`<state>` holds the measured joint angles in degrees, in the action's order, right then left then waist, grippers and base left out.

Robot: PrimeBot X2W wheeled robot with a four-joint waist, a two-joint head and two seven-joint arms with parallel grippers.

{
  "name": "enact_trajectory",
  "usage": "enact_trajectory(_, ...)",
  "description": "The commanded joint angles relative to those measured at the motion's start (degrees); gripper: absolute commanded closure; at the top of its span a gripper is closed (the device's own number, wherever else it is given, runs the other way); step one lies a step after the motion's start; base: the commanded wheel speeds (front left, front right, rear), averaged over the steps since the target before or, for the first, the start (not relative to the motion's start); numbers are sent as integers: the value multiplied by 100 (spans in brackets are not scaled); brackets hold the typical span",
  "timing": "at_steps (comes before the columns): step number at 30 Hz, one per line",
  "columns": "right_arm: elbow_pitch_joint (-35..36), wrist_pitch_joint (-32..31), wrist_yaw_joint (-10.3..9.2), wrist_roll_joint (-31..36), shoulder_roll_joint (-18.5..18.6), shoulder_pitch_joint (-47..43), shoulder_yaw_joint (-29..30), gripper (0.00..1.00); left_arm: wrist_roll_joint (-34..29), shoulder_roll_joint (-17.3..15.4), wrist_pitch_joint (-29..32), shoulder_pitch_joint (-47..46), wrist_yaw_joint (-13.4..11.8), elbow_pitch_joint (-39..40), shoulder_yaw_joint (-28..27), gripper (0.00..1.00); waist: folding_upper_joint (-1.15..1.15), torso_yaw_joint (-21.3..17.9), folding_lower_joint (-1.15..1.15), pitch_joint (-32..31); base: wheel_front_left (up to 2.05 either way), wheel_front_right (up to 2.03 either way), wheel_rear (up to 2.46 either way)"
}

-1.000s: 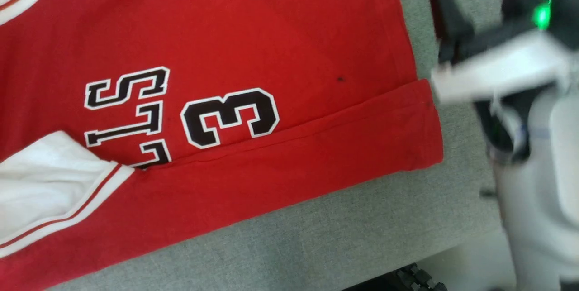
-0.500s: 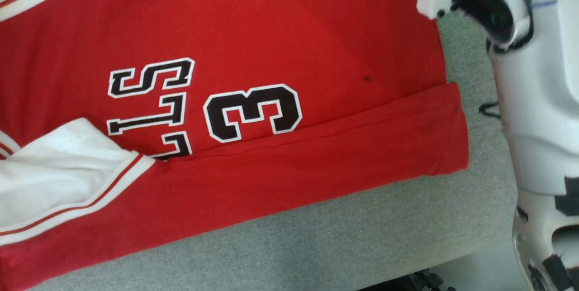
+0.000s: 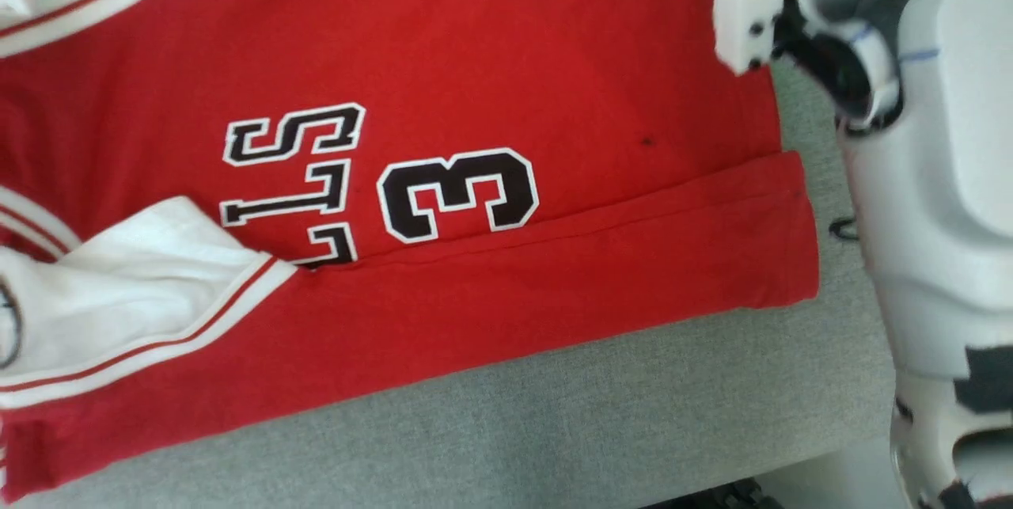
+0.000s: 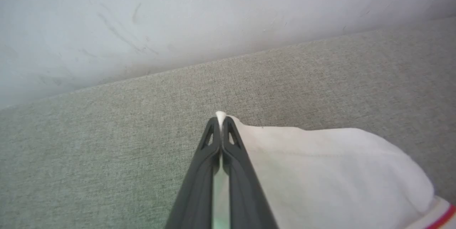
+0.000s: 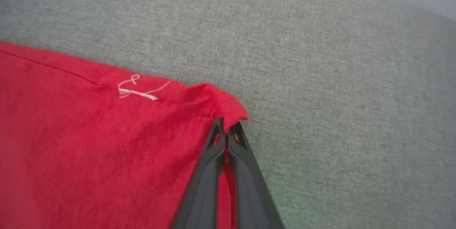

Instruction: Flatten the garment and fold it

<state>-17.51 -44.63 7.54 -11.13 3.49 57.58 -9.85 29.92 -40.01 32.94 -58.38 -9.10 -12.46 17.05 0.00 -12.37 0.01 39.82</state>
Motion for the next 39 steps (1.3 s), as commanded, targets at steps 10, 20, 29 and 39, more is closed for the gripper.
enact_trajectory(10,209,2344,-5,-87,333,-1463,-43,100,260,660,-2509,1620,-67,263,-469,100,0,653,-1,-1405,0,0,0)
enact_trajectory(20,6,2973,-5,-175,651,-2624,38,100,788,1129,-3230,4039,-531,1240,-869,100,0,984,-1,-2264,0,0,0)
enact_trajectory(29,-146,2436,-5,-156,1099,-3179,-85,100,1118,1425,-3196,5517,-726,1563,-813,100,0,1185,-1,-2434,0,0,0)
enact_trajectory(39,-410,1395,-5,-213,1447,-3397,-300,100,1286,1733,-3219,5658,-192,672,-300,100,0,1383,-1,-2380,0,0,0)
